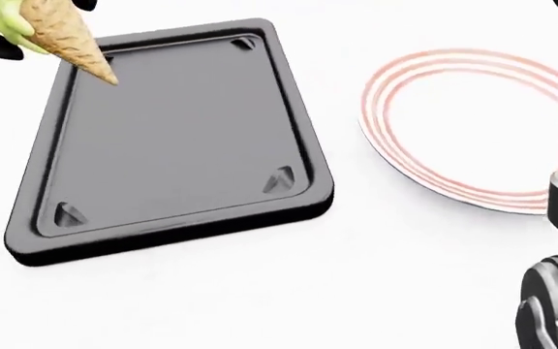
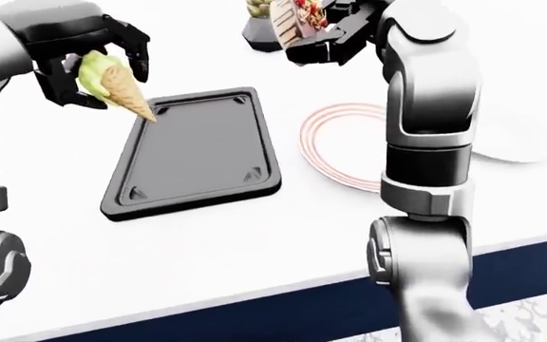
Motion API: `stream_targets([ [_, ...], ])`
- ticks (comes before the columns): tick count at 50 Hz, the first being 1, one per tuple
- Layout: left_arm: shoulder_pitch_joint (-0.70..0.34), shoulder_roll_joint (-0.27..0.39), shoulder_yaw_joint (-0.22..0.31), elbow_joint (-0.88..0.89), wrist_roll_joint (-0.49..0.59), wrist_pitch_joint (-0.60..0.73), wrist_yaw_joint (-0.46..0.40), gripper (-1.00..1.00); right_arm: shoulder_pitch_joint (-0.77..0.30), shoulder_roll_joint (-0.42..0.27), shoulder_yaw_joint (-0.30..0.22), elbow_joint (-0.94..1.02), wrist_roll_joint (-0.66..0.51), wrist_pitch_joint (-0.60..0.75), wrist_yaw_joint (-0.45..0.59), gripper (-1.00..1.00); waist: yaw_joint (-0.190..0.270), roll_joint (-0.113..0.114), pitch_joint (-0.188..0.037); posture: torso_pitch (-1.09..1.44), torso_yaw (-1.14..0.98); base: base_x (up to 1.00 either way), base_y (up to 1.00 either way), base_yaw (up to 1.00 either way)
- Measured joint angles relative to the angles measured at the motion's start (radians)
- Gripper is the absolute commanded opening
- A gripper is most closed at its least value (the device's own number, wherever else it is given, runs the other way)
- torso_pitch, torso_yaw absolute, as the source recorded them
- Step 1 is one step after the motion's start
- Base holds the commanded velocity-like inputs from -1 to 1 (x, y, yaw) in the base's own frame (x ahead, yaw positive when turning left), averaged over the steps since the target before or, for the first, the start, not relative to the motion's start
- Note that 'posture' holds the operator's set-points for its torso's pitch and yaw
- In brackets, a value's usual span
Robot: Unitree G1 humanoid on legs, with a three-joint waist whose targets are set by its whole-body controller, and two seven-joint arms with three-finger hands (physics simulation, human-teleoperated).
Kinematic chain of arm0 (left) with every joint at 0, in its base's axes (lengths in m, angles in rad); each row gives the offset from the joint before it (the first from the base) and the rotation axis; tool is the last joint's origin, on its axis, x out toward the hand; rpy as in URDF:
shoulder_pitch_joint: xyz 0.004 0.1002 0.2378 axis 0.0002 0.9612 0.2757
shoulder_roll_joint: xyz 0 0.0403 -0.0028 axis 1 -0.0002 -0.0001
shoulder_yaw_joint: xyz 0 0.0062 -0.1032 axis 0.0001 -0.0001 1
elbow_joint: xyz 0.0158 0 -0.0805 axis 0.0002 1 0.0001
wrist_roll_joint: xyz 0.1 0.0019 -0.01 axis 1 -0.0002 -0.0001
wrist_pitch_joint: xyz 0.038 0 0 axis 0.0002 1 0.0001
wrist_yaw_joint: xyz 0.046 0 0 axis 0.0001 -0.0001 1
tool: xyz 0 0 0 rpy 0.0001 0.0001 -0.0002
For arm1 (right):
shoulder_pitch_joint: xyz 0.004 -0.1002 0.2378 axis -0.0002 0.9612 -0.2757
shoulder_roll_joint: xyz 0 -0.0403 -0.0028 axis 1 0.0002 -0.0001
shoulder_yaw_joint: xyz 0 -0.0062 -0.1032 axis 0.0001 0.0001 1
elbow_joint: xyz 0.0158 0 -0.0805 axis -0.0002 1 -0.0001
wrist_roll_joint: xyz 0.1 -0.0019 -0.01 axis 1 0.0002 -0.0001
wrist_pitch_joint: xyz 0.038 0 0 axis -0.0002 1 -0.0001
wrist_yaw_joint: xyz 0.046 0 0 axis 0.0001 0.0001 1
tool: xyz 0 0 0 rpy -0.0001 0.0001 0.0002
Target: Move the dessert items from the plate to the tray.
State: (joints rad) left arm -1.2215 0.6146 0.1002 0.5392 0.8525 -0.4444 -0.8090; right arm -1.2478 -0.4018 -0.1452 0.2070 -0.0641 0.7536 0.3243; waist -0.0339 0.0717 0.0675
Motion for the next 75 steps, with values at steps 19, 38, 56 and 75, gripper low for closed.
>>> stream_targets([
  [19,-0.048,0.006,0.017,0.014,0.012,0.034,-0.030,-1.00,-0.008,0.011,0.037,-0.017,0.039,-0.017,0.010,-1.00,0.060,-0.125,-0.006,0.00,0.00,0.02,0.03,0.18],
  [38,-0.077,-0.041,-0.027,0.123,0.039,-0.007,0.008,-1.00,-0.099,0.022,0.084,0.134,-0.054,-0.034,0.067,-1.00,0.033,-0.073,0.008,0.00,0.00,0.00,0.00,0.00],
  [56,-0.225,-0.184,-0.118,0.751,0.167,-0.137,0.341,-1.00,-0.151,0.059,0.070,0.158,-0.092,-0.073,0.098,-1.00,0.039,-0.082,0.002,0.00,0.00,0.00,0.00,0.00],
  [75,-0.200,-0.236,-0.122,0.772,0.148,-0.121,0.346,-0.68,-0.111,0.047,0.062,0.103,-0.092,-0.055,0.104,-1.00,0.036,-0.076,-0.007,0.00,0.00,0.00,0.00,0.00],
])
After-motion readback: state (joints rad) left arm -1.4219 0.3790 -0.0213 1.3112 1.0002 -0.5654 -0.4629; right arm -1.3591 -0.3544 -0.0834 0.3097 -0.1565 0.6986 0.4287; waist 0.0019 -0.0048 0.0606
